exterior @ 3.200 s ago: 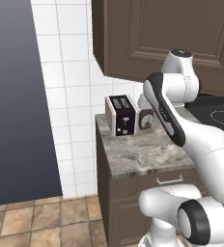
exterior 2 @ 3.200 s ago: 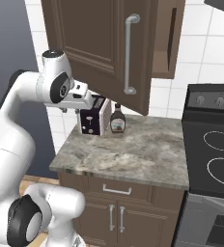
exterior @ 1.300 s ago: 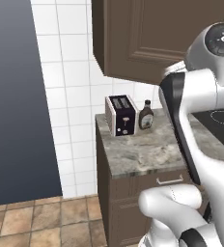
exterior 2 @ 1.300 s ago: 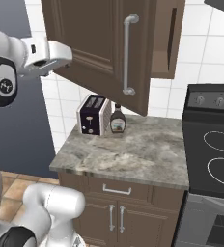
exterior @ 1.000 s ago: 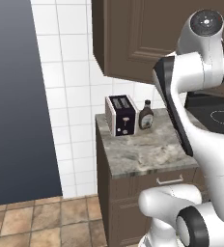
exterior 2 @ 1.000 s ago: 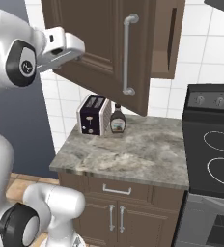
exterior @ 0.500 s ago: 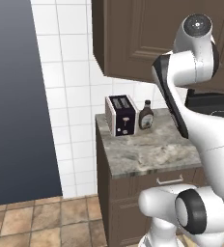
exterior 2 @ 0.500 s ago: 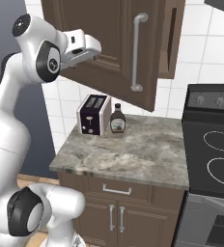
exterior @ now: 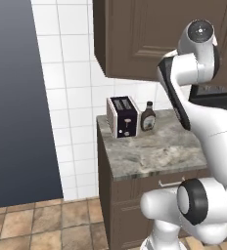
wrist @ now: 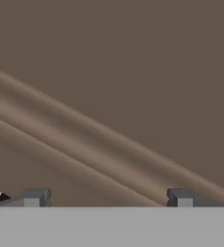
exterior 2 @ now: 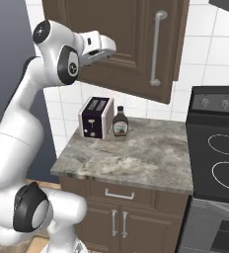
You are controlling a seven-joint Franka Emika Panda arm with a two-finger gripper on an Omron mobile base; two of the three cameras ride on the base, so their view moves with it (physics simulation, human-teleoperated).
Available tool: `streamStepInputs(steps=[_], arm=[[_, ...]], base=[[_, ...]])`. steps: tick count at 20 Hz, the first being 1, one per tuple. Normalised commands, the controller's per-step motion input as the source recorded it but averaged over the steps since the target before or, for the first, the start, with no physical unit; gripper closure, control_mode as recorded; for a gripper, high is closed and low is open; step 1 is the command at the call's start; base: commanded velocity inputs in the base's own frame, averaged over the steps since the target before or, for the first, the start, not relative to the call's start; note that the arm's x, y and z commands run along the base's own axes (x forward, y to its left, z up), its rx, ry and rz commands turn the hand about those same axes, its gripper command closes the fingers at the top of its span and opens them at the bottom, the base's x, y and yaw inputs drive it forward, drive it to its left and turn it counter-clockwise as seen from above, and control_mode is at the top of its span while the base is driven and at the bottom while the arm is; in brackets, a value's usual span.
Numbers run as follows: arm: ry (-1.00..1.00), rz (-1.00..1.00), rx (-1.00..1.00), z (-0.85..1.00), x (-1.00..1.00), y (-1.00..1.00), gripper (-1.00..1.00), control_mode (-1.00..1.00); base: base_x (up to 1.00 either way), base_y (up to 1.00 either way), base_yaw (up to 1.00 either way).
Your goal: Close all open cabinet doors.
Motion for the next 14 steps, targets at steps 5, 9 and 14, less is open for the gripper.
streamStepInputs(steps=[5,9,14], arm=[[-0.02,0.02,0.06,-0.17,0.67,-0.34,-1.00,-1.00],[0.00,0.04,0.10,-0.12,0.66,-0.29,-1.00,-1.00],[0.00,0.01,0.14,-0.20,0.65,-0.28,-1.00,-1.00]], base=[[0.00,0.00,0.00],[0.00,0.00,0.00],[0.00,0.00,0.00]])
